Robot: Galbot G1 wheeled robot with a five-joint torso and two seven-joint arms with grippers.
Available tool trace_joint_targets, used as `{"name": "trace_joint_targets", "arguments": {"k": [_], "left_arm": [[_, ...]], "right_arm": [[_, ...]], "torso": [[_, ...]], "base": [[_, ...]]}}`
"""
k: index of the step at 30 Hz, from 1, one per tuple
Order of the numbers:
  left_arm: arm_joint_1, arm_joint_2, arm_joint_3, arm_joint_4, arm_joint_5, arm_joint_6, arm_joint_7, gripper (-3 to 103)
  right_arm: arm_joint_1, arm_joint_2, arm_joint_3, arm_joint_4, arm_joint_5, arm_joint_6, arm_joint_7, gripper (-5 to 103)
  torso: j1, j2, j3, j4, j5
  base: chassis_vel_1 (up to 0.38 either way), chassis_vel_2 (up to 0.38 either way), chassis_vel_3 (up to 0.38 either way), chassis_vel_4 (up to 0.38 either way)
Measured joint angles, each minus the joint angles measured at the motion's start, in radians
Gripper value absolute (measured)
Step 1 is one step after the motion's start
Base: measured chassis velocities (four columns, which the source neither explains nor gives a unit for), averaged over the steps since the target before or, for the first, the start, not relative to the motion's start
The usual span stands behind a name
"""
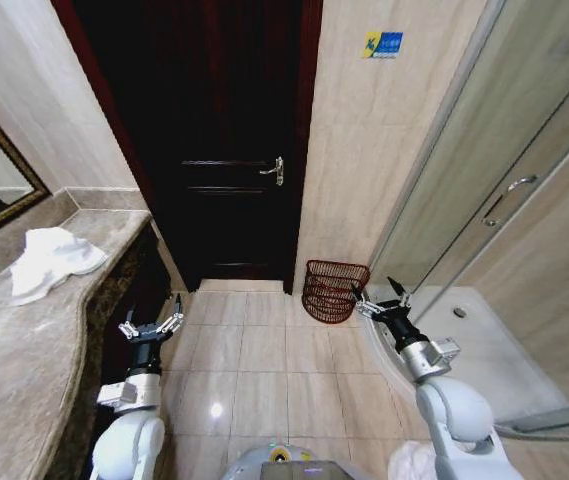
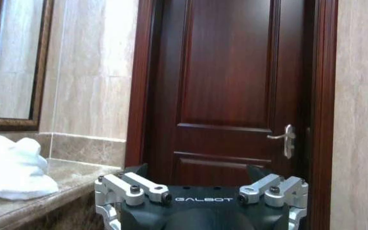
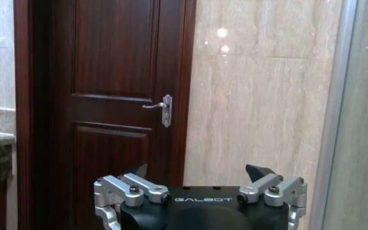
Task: Discard the used towel into the hamper.
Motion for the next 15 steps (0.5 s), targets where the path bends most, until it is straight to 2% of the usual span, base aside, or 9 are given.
{"name": "trace_joint_targets", "arguments": {"k": [15], "left_arm": [[0.015,-0.012,-0.003,0.021,0.007,-0.028,0.023,100]], "right_arm": [[0.012,-0.020,-0.001,-0.025,0.003,-0.004,-0.011,100]], "torso": [[0.000,0.000,0.000,0.0000,-0.0001]], "base": [[-0.025,0.088,0.082,-0.022]]}}
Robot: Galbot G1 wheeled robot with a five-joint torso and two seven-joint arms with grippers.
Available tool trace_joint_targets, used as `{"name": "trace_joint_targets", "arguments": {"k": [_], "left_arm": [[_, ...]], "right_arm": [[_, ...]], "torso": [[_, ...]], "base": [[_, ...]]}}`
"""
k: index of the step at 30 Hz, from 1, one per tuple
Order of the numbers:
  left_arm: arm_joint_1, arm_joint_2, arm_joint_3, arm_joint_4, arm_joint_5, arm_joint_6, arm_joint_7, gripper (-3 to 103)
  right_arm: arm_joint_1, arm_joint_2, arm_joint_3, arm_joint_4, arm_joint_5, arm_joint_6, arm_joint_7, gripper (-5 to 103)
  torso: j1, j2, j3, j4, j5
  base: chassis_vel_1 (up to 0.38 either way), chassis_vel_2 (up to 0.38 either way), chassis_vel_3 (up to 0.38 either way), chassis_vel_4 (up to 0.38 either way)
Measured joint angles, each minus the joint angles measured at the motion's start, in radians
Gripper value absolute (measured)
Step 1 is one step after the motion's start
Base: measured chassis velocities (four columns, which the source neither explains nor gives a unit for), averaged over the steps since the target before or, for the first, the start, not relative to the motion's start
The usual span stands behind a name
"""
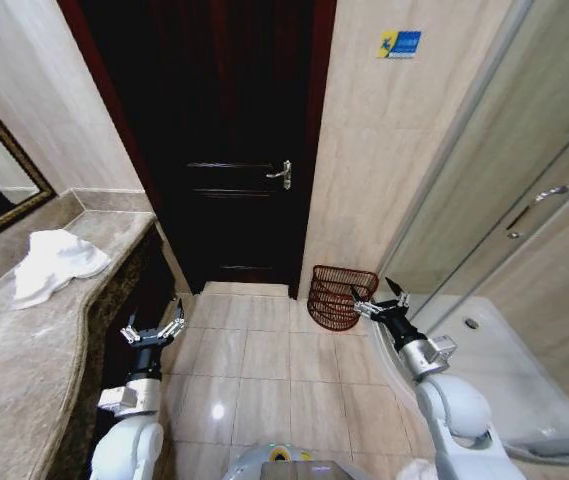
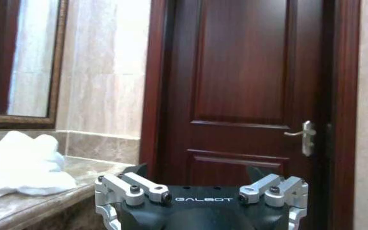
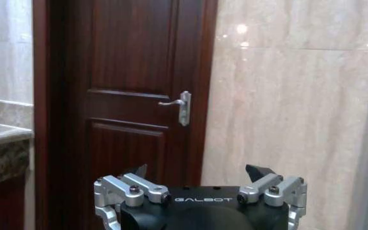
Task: Discard the used towel into the hamper.
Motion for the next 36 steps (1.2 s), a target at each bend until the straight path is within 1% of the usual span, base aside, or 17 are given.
{"name": "trace_joint_targets", "arguments": {"k": [13,18,20,21,23,24,26,27,28,30,32,35,36], "left_arm": [[0.000,0.002,-0.005,0.002,0.002,-0.008,0.009,100],[0.003,0.002,-0.005,0.007,0.001,-0.020,0.011,100],[0.003,0.002,-0.005,0.010,0.001,-0.026,0.012,100],[0.003,0.002,-0.006,0.011,0.001,-0.027,0.012,100],[0.002,0.002,-0.007,0.012,0.000,-0.028,0.013,100],[0.002,0.002,-0.007,0.013,0.000,-0.029,0.013,100],[0.001,0.002,-0.007,0.013,0.000,-0.031,0.014,100],[0.000,0.002,-0.007,0.014,-0.001,-0.037,0.014,100],[0.000,0.002,-0.007,0.015,-0.002,-0.042,0.013,100],[-0.001,0.002,-0.007,0.016,-0.003,-0.044,0.012,100],[0.000,0.002,-0.004,0.016,-0.014,-0.048,0.011,100],[0.000,-0.001,-0.003,0.016,-0.018,-0.061,0.009,100],[-0.001,-0.001,-0.003,0.017,-0.019,-0.065,0.008,100]], "right_arm": [[0.003,-0.001,-0.001,0.000,0.002,0.001,-0.005,100],[0.005,0.001,-0.005,0.001,0.000,0.001,-0.011,100],[0.005,0.001,-0.006,0.000,-0.001,0.001,-0.011,100],[0.005,0.001,-0.006,0.000,-0.002,0.001,-0.011,100],[0.005,0.001,-0.006,0.000,-0.002,0.001,-0.011,100],[0.004,0.001,-0.006,-0.001,-0.002,0.001,-0.011,100],[0.004,0.001,-0.006,-0.001,-0.002,0.001,-0.011,100],[0.004,0.002,-0.006,-0.001,-0.003,0.002,-0.011,100],[0.005,0.003,-0.006,-0.003,-0.003,0.002,-0.012,100],[0.005,0.003,-0.007,-0.004,-0.004,0.002,-0.012,100],[0.006,0.005,-0.008,-0.007,-0.005,0.004,-0.012,100],[0.006,0.005,-0.009,-0.010,-0.005,0.005,-0.012,100],[0.006,0.005,-0.010,-0.012,-0.006,0.006,-0.013,100]], "torso": [[0.000,0.000,0.000,0.0000,-0.0001],[0.000,0.000,0.000,0.0002,-0.0003],[0.000,0.000,0.000,0.0004,0.0002],[0.000,0.000,0.000,0.0000,-0.0001],[0.000,0.000,0.000,0.0000,-0.0006],[0.000,0.000,0.000,0.0001,0.0005],[0.000,0.000,0.000,0.0000,0.0004],[0.000,0.000,0.000,0.0000,-0.0006],[0.000,0.000,0.000,0.0003,0.0001],[0.000,0.000,0.000,0.0006,0.0004],[0.000,0.000,0.000,0.0002,-0.0007],[0.000,0.000,0.000,0.0004,0.0005],[0.000,0.000,0.000,-0.0003,-0.0003]], "base": [[0.048,0.142,0.134,0.053],[0.090,0.175,0.178,0.082],[0.070,0.204,0.192,0.066],[0.068,0.192,0.197,0.068],[0.048,0.192,0.217,0.058],[0.011,0.227,0.237,0.008],[0.011,0.234,0.247,0.008],[-0.018,0.234,0.252,0.013],[-0.016,0.235,0.252,0.004],[-0.016,0.235,0.243,0.004],[-0.058,0.208,0.228,-0.044],[-0.084,0.196,0.163,-0.106],[-0.114,0.140,0.125,-0.119]]}}
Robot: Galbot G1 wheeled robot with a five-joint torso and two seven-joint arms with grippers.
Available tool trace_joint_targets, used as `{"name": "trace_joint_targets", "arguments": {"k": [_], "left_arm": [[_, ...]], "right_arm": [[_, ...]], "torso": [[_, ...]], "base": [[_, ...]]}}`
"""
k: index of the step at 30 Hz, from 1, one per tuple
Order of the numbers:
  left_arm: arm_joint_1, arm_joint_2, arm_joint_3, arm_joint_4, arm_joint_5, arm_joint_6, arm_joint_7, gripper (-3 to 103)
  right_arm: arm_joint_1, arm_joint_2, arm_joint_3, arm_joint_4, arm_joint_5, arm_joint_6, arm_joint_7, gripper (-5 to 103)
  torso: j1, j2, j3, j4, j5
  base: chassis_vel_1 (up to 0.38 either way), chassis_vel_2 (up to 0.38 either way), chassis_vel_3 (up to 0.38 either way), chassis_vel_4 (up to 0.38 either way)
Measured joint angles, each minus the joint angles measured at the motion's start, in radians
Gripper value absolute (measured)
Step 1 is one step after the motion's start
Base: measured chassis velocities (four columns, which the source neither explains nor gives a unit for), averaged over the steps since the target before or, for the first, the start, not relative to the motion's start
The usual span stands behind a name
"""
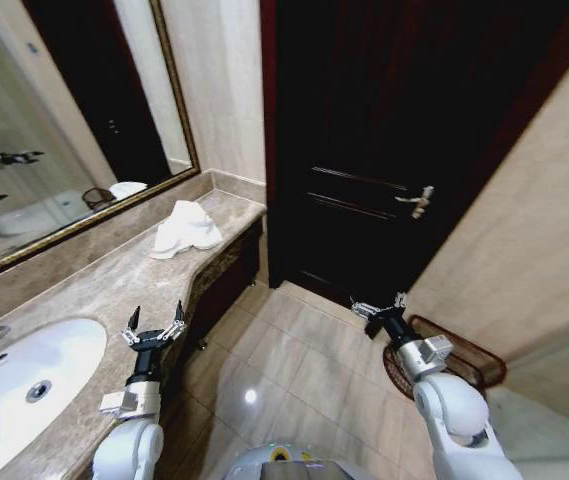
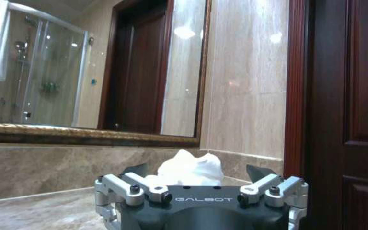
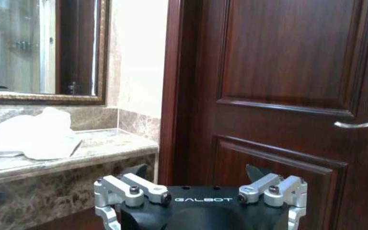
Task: Discard the used towel into the hamper.
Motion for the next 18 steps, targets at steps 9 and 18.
{"name": "trace_joint_targets", "arguments": {"k": [9,18], "left_arm": [[-0.004,0.001,0.000,0.001,0.000,0.008,-0.022,100],[-0.003,0.004,-0.004,-0.009,0.011,0.060,-0.072,100]], "right_arm": [[0.002,0.002,-0.004,-0.008,-0.006,0.003,-0.003,100],[0.001,0.004,-0.007,-0.009,-0.009,0.003,-0.007,100]], "torso": [[0.000,0.000,0.000,0.0003,0.0003],[0.000,0.000,0.000,0.0004,0.0002]], "base": [[-0.133,0.124,0.115,-0.134],[-0.124,0.122,0.126,-0.124]]}}
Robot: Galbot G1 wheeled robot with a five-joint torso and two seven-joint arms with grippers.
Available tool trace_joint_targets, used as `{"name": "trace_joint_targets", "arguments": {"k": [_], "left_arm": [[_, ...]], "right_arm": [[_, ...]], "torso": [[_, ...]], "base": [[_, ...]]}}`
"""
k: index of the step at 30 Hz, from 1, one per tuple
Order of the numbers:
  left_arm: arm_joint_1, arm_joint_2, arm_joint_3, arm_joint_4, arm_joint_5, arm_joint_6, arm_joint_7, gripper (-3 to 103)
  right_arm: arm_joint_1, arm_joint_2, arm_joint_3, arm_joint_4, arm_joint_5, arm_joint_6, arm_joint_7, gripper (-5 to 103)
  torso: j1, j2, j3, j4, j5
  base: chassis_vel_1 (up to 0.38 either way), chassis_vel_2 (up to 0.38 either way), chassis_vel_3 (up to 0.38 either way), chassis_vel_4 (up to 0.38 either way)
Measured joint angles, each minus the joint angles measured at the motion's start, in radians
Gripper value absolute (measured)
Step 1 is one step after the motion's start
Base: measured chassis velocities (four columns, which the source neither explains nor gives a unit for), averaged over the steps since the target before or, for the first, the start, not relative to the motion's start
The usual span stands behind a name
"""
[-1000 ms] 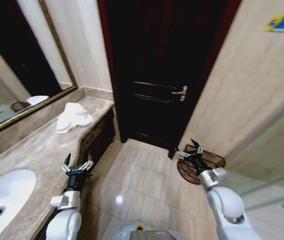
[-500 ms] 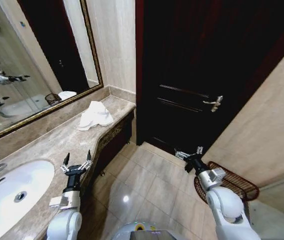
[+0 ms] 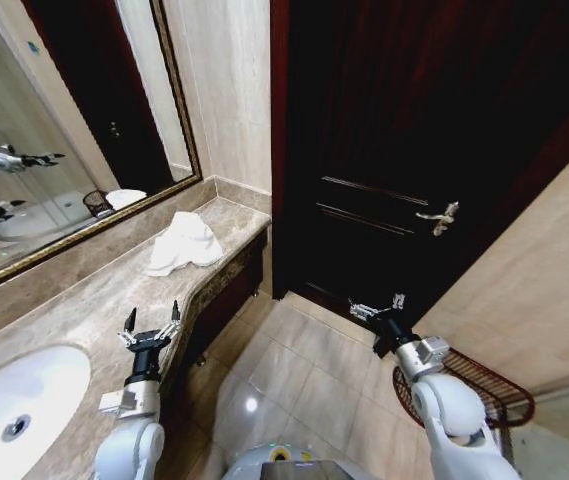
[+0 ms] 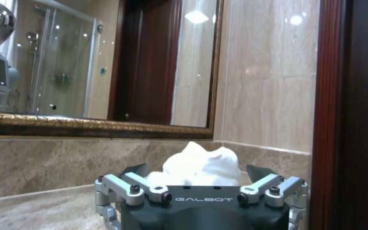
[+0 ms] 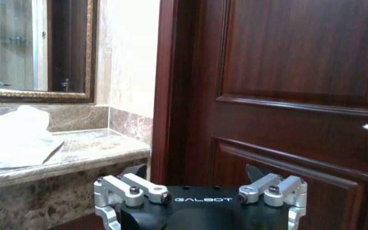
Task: Discard the used towel into the hamper.
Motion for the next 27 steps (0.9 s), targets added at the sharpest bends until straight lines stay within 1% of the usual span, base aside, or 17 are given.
{"name": "trace_joint_targets", "arguments": {"k": [3,6,8,12,13,15,16,19,20,23,24,27], "left_arm": [[0.000,0.003,-0.003,-0.005,0.000,0.008,-0.001,100],[0.004,0.007,-0.004,-0.022,-0.001,0.039,-0.005,100],[0.004,0.008,-0.004,-0.025,0.000,0.047,-0.008,100],[0.000,0.010,-0.001,-0.049,0.020,0.126,-0.049,100],[0.000,0.010,-0.001,-0.049,0.020,0.126,-0.049,100],[-0.010,0.025,0.000,-0.067,0.025,0.169,-0.063,100],[-0.010,0.025,0.000,-0.067,0.025,0.169,-0.063,100],[-0.036,0.054,0.008,-0.084,0.022,0.225,-0.074,100],[-0.036,0.054,0.008,-0.084,0.022,0.225,-0.074,100],[-0.115,0.110,0.022,-0.092,0.003,0.299,-0.092,100],[-0.115,0.110,0.022,-0.092,0.003,0.299,-0.092,100],[-0.218,0.185,0.042,-0.090,-0.061,0.401,-0.132,100]], "right_arm": [[0.000,0.001,-0.001,0.000,0.000,0.000,0.000,100],[0.001,0.002,-0.002,0.002,-0.001,0.000,-0.002,100],[0.000,0.002,-0.002,0.002,-0.001,0.000,-0.002,100],[-0.010,0.001,0.003,0.006,0.013,0.000,-0.013,100],[-0.010,0.001,0.003,0.006,0.013,0.000,-0.013,100],[-0.017,-0.005,0.008,0.004,0.017,0.006,-0.025,100],[-0.017,-0.005,0.008,0.004,0.017,0.006,-0.025,100],[-0.018,-0.005,0.010,0.003,0.022,0.009,-0.027,100],[-0.018,-0.005,0.010,0.003,0.022,0.009,-0.027,100],[-0.017,-0.003,0.012,-0.003,0.025,0.011,-0.026,100],[-0.017,-0.003,0.012,-0.003,0.025,0.011,-0.026,100],[-0.021,-0.001,0.017,-0.012,0.025,0.014,-0.022,100]], "torso": [[0.000,0.000,0.000,0.0002,0.0001],[0.000,0.000,0.000,0.0001,0.0001],[0.000,0.000,0.000,-0.0003,0.0000],[0.000,0.000,0.000,0.0002,-0.0001],[0.000,0.000,0.000,0.0002,-0.0001],[0.000,0.000,0.000,0.0003,0.0001],[0.000,0.000,0.000,0.0003,0.0001],[0.000,0.000,0.000,-0.0001,0.0001],[0.000,0.000,0.000,-0.0001,0.0001],[0.000,0.000,0.000,0.0001,0.0000],[0.000,0.000,0.000,0.0001,0.0000],[0.000,0.000,0.000,0.0000,0.0001]], "base": [[-0.125,0.134,0.117,-0.129],[-0.119,0.130,0.123,-0.122],[-0.107,0.104,0.119,-0.136],[-0.114,0.110,0.114,-0.100],[-0.109,0.117,0.122,-0.085],[-0.071,0.110,0.092,-0.050],[-0.071,0.101,0.063,-0.027],[-0.024,0.011,0.007,-0.009],[0.000,0.000,0.000,0.000],[0.000,0.000,0.000,0.000],[0.000,0.000,0.000,0.000],[0.000,0.000,0.000,0.000]]}}
